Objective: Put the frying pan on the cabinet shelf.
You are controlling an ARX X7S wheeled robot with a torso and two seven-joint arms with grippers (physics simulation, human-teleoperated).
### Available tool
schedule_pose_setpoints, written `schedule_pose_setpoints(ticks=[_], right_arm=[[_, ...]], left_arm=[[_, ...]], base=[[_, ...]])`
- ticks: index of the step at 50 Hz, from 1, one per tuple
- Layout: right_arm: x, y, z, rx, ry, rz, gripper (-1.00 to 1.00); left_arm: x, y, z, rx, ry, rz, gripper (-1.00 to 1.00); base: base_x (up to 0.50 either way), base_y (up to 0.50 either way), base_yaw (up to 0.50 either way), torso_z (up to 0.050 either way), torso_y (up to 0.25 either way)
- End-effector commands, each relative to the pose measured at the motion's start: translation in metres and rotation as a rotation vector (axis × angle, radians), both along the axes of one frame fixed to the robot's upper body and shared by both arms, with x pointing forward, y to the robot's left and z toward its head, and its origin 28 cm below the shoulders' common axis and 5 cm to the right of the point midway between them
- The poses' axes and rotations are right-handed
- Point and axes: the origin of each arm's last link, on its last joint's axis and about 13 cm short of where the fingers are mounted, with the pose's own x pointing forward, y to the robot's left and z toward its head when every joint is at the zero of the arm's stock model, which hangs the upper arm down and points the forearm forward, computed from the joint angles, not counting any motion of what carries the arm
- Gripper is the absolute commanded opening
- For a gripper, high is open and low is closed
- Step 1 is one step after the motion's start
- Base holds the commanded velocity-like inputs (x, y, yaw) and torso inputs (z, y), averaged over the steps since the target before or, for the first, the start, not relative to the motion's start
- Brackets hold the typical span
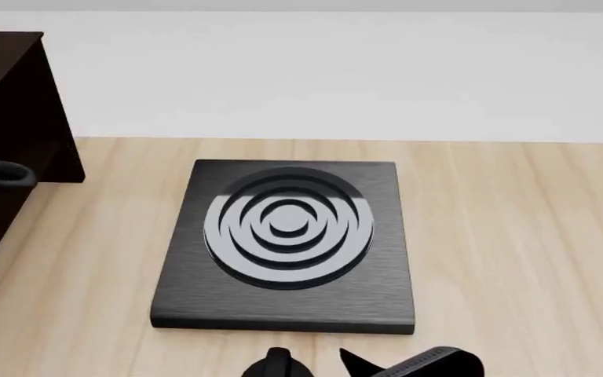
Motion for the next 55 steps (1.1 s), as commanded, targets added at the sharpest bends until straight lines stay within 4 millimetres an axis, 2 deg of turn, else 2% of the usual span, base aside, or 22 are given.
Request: schedule_pose_setpoints(ticks=[1,22,40,55], right_arm=[[0.000,-0.001,0.000,0.001,-0.001,-0.005,1.00],[0.001,0.000,-0.004,0.007,0.006,-0.004,1.00],[0.001,-0.002,-0.002,0.012,-0.002,-0.022,1.00],[0.002,-0.006,0.002,0.027,-0.018,-0.066,1.00]], left_arm=[[-0.017,-0.007,-0.001,0.043,0.000,-0.018,1.00],[-0.056,-0.023,0.008,0.053,-0.082,-0.089,1.00],[-0.081,-0.031,0.005,0.086,-0.083,-0.091,1.00],[-0.104,-0.043,0.000,0.182,-0.097,-0.114,1.00]], base=[[0.00,0.00,0.00,0.000,0.000],[0.00,0.00,0.00,0.000,0.000],[0.00,0.00,0.00,0.000,0.000],[0.00,0.00,0.00,0.000,0.000]])
